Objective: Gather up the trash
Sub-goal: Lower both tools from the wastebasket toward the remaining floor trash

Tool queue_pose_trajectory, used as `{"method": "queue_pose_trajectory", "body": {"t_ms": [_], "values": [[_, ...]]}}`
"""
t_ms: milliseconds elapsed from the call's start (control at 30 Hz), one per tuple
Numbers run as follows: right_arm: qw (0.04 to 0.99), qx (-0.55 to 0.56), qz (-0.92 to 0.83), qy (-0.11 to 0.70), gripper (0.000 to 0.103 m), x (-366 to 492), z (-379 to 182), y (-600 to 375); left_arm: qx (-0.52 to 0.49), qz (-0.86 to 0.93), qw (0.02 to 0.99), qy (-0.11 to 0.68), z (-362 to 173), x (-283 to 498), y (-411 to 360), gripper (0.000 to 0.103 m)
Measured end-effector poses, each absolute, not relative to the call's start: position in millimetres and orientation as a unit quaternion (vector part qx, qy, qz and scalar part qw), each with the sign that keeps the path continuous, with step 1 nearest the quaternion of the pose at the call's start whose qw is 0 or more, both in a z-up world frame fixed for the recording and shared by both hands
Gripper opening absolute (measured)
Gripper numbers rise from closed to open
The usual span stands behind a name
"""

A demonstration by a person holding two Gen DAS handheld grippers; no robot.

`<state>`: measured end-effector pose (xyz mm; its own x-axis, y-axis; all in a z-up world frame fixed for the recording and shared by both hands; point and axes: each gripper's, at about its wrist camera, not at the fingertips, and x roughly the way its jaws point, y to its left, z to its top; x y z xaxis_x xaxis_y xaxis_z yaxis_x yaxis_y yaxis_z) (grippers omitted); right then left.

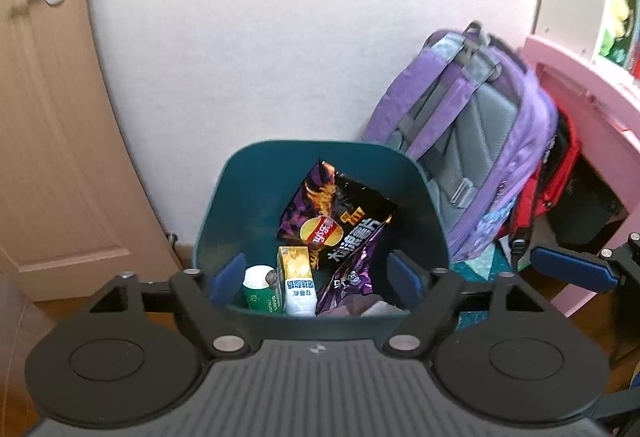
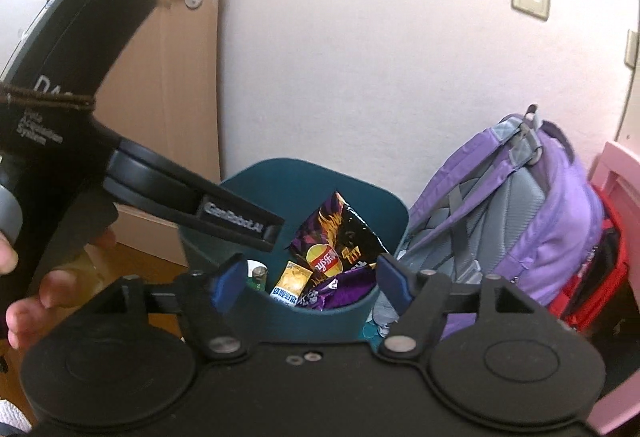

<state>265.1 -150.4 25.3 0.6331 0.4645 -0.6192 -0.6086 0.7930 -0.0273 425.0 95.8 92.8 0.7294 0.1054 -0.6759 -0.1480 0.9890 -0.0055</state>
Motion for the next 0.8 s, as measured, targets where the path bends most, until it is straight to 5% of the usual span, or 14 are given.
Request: {"method": "queue_pose_trajectory", "body": {"t_ms": [433, 800], "values": [[0.894, -0.083, 0.302, 0.321, 0.093, 194, 25, -199, -0.015, 0.053, 0.934, 0.354, 88, 344, 78, 0.079], [0.878, -0.044, 0.285, 0.383, 0.102, 163, -54, -237, -0.034, -0.001, 0.922, 0.386, 13, 305, 65, 0.085]]}}
